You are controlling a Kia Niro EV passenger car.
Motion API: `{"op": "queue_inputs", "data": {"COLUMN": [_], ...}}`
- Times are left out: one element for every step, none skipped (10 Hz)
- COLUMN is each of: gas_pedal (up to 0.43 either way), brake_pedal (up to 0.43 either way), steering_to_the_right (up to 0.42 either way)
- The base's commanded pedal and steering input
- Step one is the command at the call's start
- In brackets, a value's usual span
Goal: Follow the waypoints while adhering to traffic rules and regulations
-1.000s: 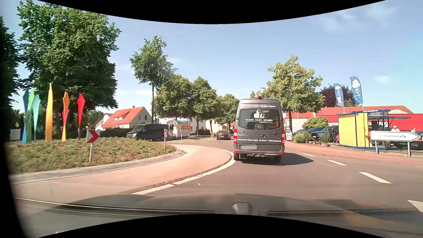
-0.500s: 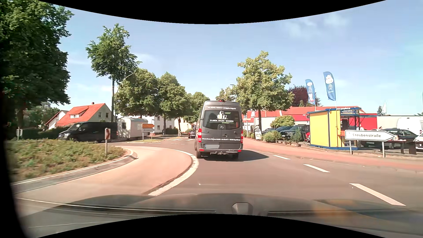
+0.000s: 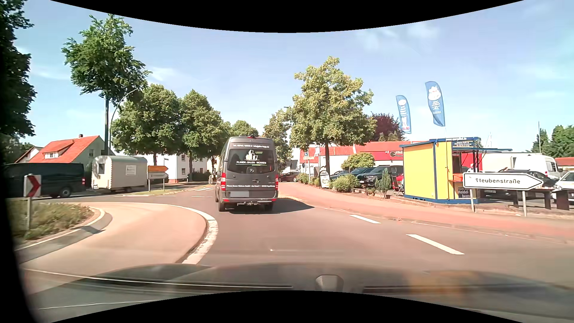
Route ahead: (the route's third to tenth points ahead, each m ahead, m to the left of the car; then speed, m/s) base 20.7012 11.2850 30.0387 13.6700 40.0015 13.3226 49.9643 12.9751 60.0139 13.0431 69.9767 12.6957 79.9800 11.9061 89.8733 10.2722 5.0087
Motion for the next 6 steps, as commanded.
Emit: {"op": "queue_inputs", "data": {"gas_pedal": [0.189, 0.189, 0.189, 0.189, 0.189, 0.189], "brake_pedal": [0.006, 0.006, 0.006, 0.006, 0.006, 0.006], "steering_to_the_right": [-0.023, -0.079, -0.139, -0.172, -0.196, -0.204]}}
